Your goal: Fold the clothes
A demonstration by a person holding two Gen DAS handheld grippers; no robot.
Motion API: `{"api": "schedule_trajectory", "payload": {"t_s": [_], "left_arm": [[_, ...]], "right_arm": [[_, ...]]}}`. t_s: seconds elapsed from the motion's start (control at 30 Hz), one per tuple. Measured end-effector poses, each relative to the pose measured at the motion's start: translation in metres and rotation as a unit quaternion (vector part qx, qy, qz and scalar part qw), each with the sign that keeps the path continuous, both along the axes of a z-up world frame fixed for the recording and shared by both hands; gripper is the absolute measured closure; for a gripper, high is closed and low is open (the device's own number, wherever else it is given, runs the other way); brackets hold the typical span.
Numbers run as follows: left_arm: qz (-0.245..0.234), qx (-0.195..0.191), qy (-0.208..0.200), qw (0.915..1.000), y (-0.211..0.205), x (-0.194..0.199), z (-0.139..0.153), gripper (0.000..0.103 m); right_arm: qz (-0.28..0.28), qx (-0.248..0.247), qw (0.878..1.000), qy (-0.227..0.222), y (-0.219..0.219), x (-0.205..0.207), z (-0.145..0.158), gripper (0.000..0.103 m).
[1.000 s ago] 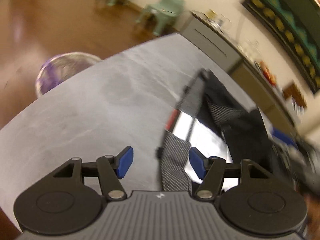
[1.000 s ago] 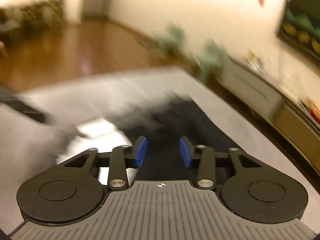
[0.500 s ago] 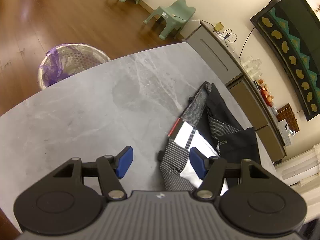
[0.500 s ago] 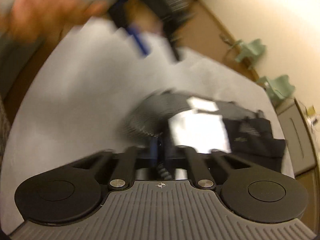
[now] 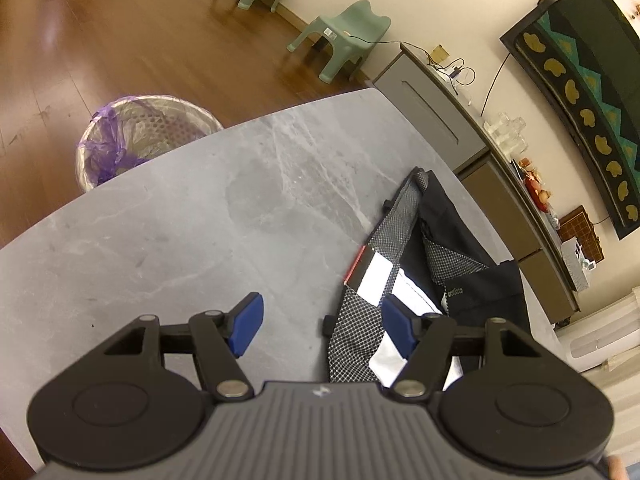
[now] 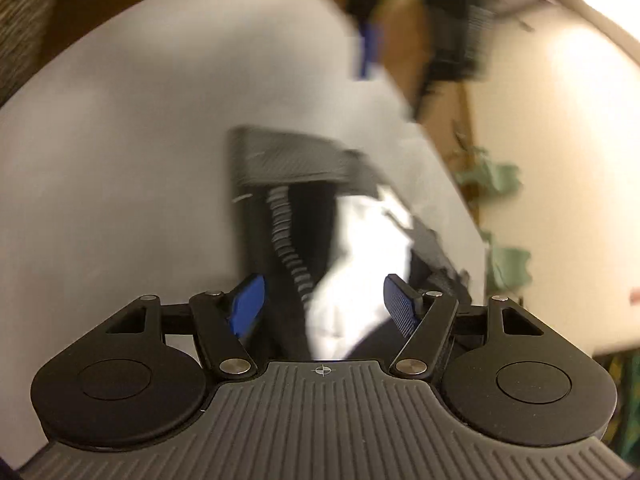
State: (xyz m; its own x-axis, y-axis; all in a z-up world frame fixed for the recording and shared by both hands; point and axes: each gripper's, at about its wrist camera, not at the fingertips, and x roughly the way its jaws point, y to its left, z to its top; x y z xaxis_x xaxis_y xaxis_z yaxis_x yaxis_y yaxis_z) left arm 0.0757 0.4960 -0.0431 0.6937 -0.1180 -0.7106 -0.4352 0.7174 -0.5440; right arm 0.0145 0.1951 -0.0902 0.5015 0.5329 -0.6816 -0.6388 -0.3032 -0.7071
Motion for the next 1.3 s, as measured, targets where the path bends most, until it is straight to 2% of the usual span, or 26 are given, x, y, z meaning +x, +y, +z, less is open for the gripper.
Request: {"api": "schedule_trajectory", "payload": {"t_s": [0.03,0.1,0.13,0.17,0.2,0.23,0.33,0.37,0.43,0.47,0.53,0.57,0.6,0.63,0.67,0.7,0.73,0.77,0.83,0.9,0.93,0.97,1.03,1.1,1.17,1.3], "left_arm": [[0.001,-0.001,0.0,1.0,0.0,0.001,0.0,0.037],[0.0,-0.002,0.002,1.0,-0.002,0.004,0.0,0.037],[-0.002,0.001,0.003,1.0,-0.004,0.005,0.0,0.037],[-0.004,0.005,0.004,1.0,-0.006,0.005,0.001,0.037],[-0.006,0.009,0.004,0.9999,-0.008,0.005,0.002,0.037],[-0.007,0.014,0.003,0.9999,-0.009,0.004,0.002,0.037],[-0.013,0.018,-0.001,0.9997,-0.008,0.006,0.001,0.036],[-0.022,0.014,0.0,0.9997,-0.01,0.009,-0.002,0.036],[-0.045,0.001,0.005,0.999,-0.015,0.016,-0.009,0.034],[-0.059,-0.004,0.008,0.9982,-0.019,0.022,-0.013,0.033],[-0.082,-0.007,0.014,0.9965,-0.028,0.032,-0.02,0.032],[-0.091,-0.003,0.017,0.9957,-0.033,0.039,-0.023,0.028],[-0.098,0.007,0.017,0.995,-0.039,0.043,-0.024,0.028],[-0.103,0.021,0.014,0.9944,-0.046,0.047,-0.024,0.025],[-0.108,0.035,0.011,0.9935,-0.052,0.051,-0.025,0.023],[-0.111,0.055,0.011,0.9923,-0.059,0.054,-0.024,0.024],[-0.113,0.083,0.017,0.99,-0.067,0.057,-0.023,0.025],[-0.115,0.113,0.024,0.9866,-0.074,0.059,-0.022,0.032],[-0.119,0.192,0.048,0.973,-0.089,0.062,-0.023,0.05],[-0.122,0.274,0.074,0.9511,-0.105,0.064,-0.023,0.049],[-0.122,0.277,0.071,0.9506,-0.105,0.062,-0.021,0.048],[-0.12,0.256,0.06,0.9572,-0.1,0.058,-0.018,0.048],[-0.116,0.215,0.038,0.9689,-0.09,0.051,-0.011,0.047],[-0.112,0.174,0.016,0.9783,-0.08,0.044,-0.004,0.046],[-0.107,0.132,-0.006,0.9854,-0.07,0.037,0.003,0.035],[-0.098,0.047,-0.051,0.9928,-0.051,0.022,0.016,0.029]], "right_arm": [[0.003,0.0,1.0,0.01,0.0,0.0,-0.002,0.037],[-0.024,0.029,0.998,0.051,0.008,0.012,0.005,0.051],[-0.045,0.05,0.995,0.075,0.013,0.02,0.01,0.072],[-0.074,0.08,0.988,0.11,0.018,0.035,0.019,0.101],[-0.112,0.123,0.973,0.161,0.021,0.056,0.032,0.103],[-0.157,0.166,0.951,0.21,0.021,0.081,0.042,0.102],[-0.293,0.277,0.853,0.331,0.006,0.163,0.056,0.102],[-0.311,0.28,0.836,0.354,0.003,0.175,0.051,0.102],[-0.337,0.285,0.805,0.397,-0.003,0.195,0.042,0.095],[-0.331,0.282,0.802,0.409,-0.003,0.195,0.037,0.092],[-0.319,0.271,0.817,0.397,0.001,0.186,0.029,0.088],[-0.316,0.269,0.825,0.383,0.004,0.182,0.025,0.076],[-0.318,0.274,0.832,0.362,0.006,0.18,0.022,0.07],[-0.318,0.289,0.835,0.342,0.002,0.176,0.025,0.063],[-0.321,0.317,0.832,0.323,-0.01,0.171,0.035,0.052],[-0.332,0.348,0.824,0.299,-0.024,0.168,0.044,0.042],[-0.351,0.374,0.815,0.27,-0.034,0.167,0.047,0.021],[-0.369,0.4,0.804,0.24,-0.044,0.167,0.051,0.009],[-0.415,0.399,0.79,0.21,-0.056,0.179,0.046,0.009],[-0.458,0.362,0.774,0.246,-0.059,0.203,0.03,0.012],[-0.474,0.348,0.758,0.282,-0.06,0.216,0.021,0.024],[-0.483,0.336,0.744,0.317,-0.061,0.224,0.015,0.053],[-0.474,0.333,0.725,0.373,-0.062,0.226,0.016,0.092],[-0.431,0.364,0.734,0.378,-0.057,0.207,0.031,0.095],[-0.369,0.379,0.756,0.386,-0.044,0.18,0.043,0.096],[-0.263,0.349,0.831,0.344,-0.008,0.121,0.039,0.091]]}}
